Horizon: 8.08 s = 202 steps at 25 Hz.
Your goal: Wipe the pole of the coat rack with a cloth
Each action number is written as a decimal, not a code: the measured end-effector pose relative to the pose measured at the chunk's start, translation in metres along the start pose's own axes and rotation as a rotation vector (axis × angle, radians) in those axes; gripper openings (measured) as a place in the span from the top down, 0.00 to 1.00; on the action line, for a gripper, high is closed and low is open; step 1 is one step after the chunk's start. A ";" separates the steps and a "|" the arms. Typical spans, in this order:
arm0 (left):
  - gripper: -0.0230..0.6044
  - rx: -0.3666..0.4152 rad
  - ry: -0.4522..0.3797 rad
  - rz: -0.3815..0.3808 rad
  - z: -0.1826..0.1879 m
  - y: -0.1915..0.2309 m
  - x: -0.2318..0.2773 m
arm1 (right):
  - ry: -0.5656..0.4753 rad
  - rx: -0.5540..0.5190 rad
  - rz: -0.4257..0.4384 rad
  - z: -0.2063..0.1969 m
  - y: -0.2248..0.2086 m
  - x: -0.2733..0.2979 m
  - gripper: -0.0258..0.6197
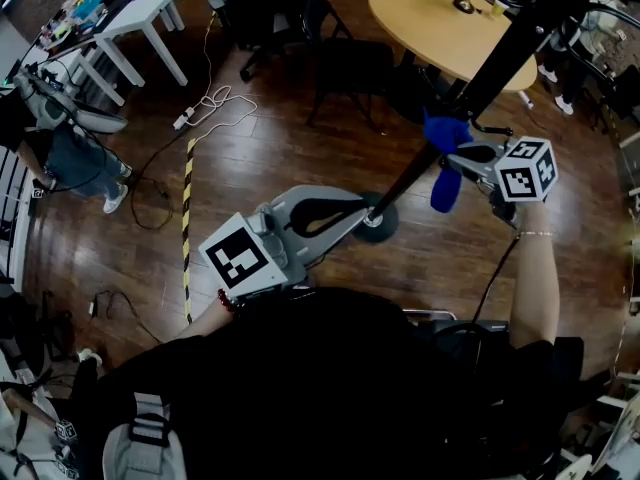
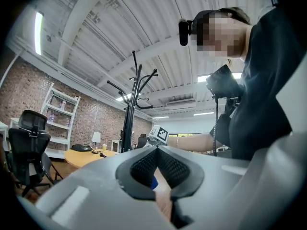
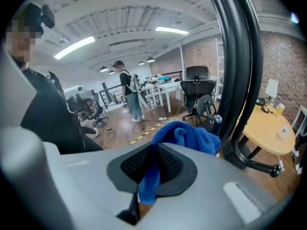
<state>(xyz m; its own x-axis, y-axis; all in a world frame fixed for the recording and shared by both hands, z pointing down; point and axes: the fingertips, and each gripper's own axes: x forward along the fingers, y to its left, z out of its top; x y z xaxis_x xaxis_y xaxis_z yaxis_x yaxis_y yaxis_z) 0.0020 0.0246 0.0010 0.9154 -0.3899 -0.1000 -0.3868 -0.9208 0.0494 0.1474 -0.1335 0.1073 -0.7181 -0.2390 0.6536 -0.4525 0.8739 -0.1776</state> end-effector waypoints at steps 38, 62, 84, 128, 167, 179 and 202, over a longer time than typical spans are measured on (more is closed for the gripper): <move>0.97 0.041 0.001 0.087 -0.001 0.043 -0.001 | -0.896 -0.116 -0.586 0.116 -0.089 -0.137 0.93; 0.97 0.004 -0.023 0.103 -0.007 0.045 0.003 | -0.343 0.133 -1.083 -0.047 -0.182 -0.121 0.93; 0.97 0.008 -0.133 0.094 0.004 0.045 -0.054 | -0.475 -0.565 -1.244 0.159 -0.012 -0.117 0.93; 0.97 -0.113 -0.055 -0.038 -0.016 0.085 -0.095 | -0.516 -0.223 -0.517 0.118 0.090 0.054 0.93; 0.97 -0.130 -0.181 -0.256 -0.483 0.094 0.121 | -0.807 -0.565 -1.088 -0.194 -0.117 0.147 0.93; 0.97 -0.038 -0.140 0.025 -0.622 0.195 0.104 | -0.656 -0.283 -0.937 -0.354 -0.168 0.305 0.93; 0.97 -0.062 -0.268 0.159 -0.631 0.227 0.047 | -0.122 0.024 -0.876 -0.581 -0.232 0.535 0.93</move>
<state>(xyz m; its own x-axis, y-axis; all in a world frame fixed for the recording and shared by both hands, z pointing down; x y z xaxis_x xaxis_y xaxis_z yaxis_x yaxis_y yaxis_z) 0.0272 -0.1988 0.6342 0.7792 -0.5240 -0.3439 -0.5073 -0.8495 0.1450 0.1749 -0.2184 0.9256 -0.1588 -0.8634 0.4789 -0.8764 0.3466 0.3343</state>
